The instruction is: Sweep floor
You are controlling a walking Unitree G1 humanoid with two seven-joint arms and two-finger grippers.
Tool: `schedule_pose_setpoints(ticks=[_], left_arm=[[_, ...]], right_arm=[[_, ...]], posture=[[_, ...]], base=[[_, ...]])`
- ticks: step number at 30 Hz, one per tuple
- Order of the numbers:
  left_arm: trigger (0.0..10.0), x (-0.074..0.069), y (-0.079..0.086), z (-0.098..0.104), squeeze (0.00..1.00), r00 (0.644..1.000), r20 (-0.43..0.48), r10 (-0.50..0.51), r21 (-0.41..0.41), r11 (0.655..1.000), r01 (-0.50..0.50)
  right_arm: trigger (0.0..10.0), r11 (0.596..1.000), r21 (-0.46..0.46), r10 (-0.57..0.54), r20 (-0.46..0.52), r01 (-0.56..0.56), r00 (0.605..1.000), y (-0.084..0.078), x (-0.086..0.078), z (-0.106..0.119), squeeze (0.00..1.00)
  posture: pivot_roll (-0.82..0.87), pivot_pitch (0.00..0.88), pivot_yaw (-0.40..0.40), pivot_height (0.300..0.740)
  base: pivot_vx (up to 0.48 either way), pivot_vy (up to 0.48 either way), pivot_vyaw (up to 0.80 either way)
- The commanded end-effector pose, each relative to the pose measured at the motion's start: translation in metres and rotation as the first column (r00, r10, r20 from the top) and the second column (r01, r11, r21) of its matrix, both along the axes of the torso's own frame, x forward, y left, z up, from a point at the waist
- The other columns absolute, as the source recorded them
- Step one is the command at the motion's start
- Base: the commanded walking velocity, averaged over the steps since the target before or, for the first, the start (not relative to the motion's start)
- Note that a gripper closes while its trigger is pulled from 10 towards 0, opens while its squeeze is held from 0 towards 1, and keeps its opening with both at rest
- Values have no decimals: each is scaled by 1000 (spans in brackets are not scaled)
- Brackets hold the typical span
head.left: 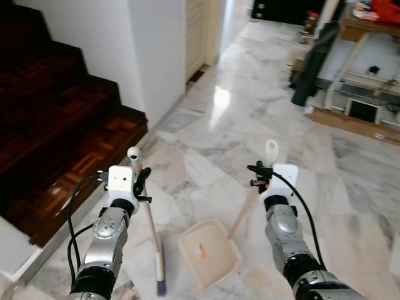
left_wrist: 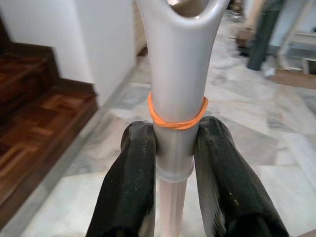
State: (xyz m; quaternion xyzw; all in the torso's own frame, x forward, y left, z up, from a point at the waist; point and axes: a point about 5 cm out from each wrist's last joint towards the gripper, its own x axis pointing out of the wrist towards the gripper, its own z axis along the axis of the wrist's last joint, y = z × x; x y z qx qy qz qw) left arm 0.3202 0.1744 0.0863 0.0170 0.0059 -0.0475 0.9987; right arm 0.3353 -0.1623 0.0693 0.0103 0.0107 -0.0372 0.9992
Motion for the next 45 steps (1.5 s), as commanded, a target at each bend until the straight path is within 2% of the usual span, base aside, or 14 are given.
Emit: schedule_pose_setpoints(ticks=[1, 9, 15, 24, 28, 35, 39, 45], left_arm=[[10000, 6, -6, 10, 0, 999, 46, -20, 1, 1000, 20], [10000, 13, -19, 15, 0, 996, 64, -55, -17, 998, 56], [10000, 21, -31, 25, 0, 992, 91, -82, -26, 996, 85], [10000, 16, -29, 18, 0, 990, 63, -125, 19, 992, 124], [10000, 18, -20, 27, 0, 990, 84, -112, 18, 994, 111], [10000, 19, -24, 16, 0, 994, 47, -101, 10, 995, 101], [10000, 16, -22, 17, 0, 996, 54, -77, -7, 997, 77], [10000, 8, -11, 11, 0, 997, 47, -63, 31, 998, 62]], right_arm=[[10000, 1000, 17, -13, 36, 13, 999, -3, 4, 8, 0], [10000, 999, 18, -39, 41, 39, 998, -16, 4, 11, 0], [10000, 998, 19, -66, 43, 66, 997, -34, 5, 15, 0], [10000, 993, 8, -121, 61, 120, 991, -49, 1, 16, 0], [10000, 986, 20, -166, 72, 165, 984, -45, 2, 18, 0], [10000, 990, -12, -140, 80, 142, 987, -42, 2, 20, 0], [10000, 985, 23, -172, 99, 171, 980, -40, 5, 25, 0], [10000, 985, 50, -171, 80, 167, 982, -26, 4, 19, 0]], posture=[[-6, 35, -15, 740], [-23, 42, -19, 740], [-19, 45, 7, 740], [-15, 51, 61, 740], [-54, 67, 82, 740], [-74, 82, 61, 740], [-52, 91, 53, 740], [-27, 87, 58, 740]], base=[[0, 0, -800], [0, 0, -800], [0, 0, -800], [0, 0, -800], [0, 0, -800], [0, 0, -800], [0, 363, -800], [0, 0, -267]])
